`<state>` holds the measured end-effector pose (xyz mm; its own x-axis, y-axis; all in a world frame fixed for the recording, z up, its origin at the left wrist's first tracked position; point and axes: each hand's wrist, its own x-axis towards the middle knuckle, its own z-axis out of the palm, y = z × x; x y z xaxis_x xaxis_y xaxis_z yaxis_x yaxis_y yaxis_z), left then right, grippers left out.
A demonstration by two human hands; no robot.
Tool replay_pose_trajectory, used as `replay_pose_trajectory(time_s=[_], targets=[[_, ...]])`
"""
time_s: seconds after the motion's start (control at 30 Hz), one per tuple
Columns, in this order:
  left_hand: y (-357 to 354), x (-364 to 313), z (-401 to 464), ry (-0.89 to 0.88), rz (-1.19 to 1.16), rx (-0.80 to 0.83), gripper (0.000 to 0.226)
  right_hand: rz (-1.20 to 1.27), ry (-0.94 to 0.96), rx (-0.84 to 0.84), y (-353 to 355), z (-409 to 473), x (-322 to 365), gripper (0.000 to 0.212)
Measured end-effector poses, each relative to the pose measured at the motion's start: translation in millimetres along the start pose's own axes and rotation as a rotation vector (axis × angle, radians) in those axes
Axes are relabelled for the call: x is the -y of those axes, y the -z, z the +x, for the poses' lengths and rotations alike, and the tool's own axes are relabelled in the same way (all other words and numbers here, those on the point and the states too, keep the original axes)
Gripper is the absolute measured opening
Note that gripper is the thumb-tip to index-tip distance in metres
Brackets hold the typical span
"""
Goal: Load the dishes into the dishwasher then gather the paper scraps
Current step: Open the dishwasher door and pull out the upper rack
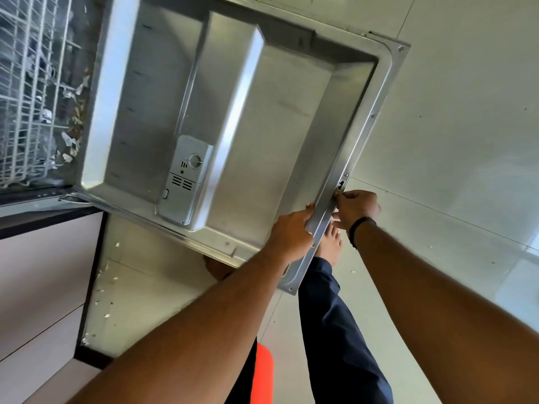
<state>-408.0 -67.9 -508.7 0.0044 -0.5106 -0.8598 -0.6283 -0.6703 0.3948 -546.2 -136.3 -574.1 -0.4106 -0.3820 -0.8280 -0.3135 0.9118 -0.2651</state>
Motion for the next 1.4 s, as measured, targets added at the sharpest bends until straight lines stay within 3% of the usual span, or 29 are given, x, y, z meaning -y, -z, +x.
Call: replay_pose_trajectory(time_s=[0.33,0.8,1.0,1.2,1.4], targets=[[-8.6,10.1,28.3,0.021,0.021,0.043,0.076,-0.050,-0.031,-0.031,-14.6,19.0,1.8,0.028],[-15.1,15.4,39.0,0.018,0.015,0.050,0.074,-0.086,-0.065,-0.065,-29.3,46.4,-10.8,0.023],[-15.7,17.4,29.8,0.018,-0.082,0.051,0.074,-0.126,-0.047,-0.052,-27.7,38.7,-10.2,0.011],[-11.2,24.8,7.0,0.046,-0.283,-0.087,0.065,-0.300,0.181,-0.096,-20.2,-24.4,25.1,0.031],[34.2,33.2,-21.2,0.028,-0.451,-0.392,0.054,-0.408,0.498,0.025,-38.7,-75.0,62.2,0.034]])
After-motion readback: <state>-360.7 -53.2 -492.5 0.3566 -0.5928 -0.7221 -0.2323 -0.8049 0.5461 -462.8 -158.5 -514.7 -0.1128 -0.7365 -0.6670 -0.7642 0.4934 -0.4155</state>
